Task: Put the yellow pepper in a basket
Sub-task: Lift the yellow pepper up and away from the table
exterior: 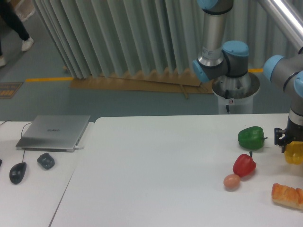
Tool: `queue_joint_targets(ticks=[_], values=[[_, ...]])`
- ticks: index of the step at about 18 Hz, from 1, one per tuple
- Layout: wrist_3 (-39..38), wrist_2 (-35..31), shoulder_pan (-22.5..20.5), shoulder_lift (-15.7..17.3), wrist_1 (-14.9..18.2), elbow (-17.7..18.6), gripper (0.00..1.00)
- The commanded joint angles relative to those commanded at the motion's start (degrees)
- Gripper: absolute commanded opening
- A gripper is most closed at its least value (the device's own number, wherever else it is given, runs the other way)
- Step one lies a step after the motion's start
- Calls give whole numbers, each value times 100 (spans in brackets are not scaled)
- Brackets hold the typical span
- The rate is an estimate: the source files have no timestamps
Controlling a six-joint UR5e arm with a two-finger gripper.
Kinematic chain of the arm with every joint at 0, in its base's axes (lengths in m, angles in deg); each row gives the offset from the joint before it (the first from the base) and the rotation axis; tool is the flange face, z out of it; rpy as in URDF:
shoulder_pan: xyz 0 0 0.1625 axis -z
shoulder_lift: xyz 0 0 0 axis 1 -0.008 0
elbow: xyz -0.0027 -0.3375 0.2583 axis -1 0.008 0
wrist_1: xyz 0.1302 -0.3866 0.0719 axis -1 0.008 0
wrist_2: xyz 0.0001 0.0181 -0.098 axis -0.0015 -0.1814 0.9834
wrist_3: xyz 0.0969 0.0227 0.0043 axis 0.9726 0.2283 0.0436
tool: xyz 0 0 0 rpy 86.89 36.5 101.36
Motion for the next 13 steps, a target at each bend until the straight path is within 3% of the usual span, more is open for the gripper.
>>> queue_joint_targets(ticks=[5, 9, 13], values=[[728, 123, -87, 150, 598, -281, 48], [1404, 114, -281, 168, 800, -413, 47], [2932, 26, -632, 168, 801, -483, 47]])
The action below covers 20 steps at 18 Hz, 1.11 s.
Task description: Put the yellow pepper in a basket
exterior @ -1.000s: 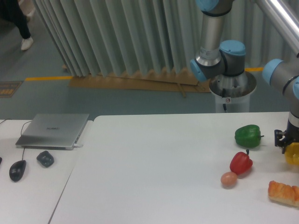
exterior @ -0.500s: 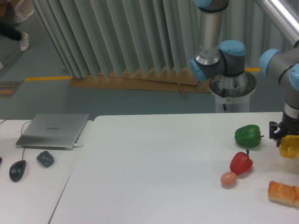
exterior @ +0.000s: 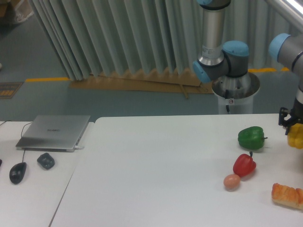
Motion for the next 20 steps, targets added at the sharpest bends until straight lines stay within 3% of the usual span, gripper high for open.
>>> queue_joint_targets(ticks=[2, 4, 7, 10, 12, 20], values=[[731, 0, -185, -9, -35, -35, 47], [1486, -9, -291, -140, 8, -428, 47], [2287, -9, -344, -210, -9, -518, 44], [2377, 0, -291, -439, -201, -667, 44], [2395, 26, -308, -509, -639, -756, 44], [2447, -9, -554, -940, -1502, -730, 44]])
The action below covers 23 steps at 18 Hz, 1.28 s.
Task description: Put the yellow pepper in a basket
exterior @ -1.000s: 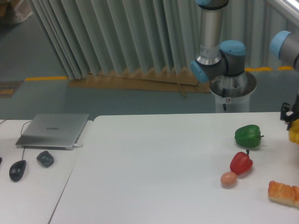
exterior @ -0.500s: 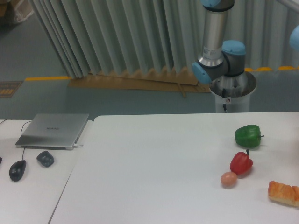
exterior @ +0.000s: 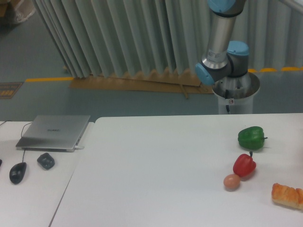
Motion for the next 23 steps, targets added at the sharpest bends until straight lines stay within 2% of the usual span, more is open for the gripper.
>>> queue_joint_targets(ticks=[3, 8, 9, 11, 12, 20, 23], values=[[122, 17, -272, -272, -124, -17, 44], [158, 26, -282, -282, -116, 0, 44], [158, 26, -282, -273, -116, 35, 47], [150, 26, -273, -273, -116, 62, 85], [89, 17, -247, -273, -124, 80, 100], [88, 35, -220, -159, -142, 89, 100], [88, 52, 42, 226, -72, 97, 100]])
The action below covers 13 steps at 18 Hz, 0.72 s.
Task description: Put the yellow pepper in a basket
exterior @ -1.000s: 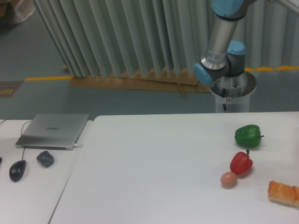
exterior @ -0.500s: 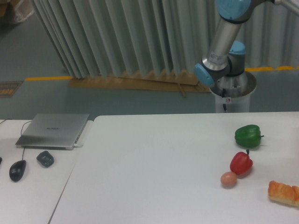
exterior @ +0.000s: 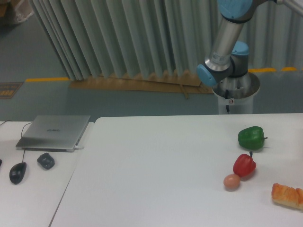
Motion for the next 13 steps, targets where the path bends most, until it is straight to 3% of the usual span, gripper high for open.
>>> queue_joint_targets(ticks=[2, 6, 10, 11, 12, 13], values=[[-200, 0, 203, 124, 262, 0, 100], [-772, -35, 581, 221, 483, 17, 100], [-896, 17, 950, 598, 545, 640, 100], [-905, 70, 1038, 643, 615, 650, 100], [-957, 184, 1100, 678, 824, 737, 100], [-1089, 228, 1161, 739, 1262, 738, 100]])
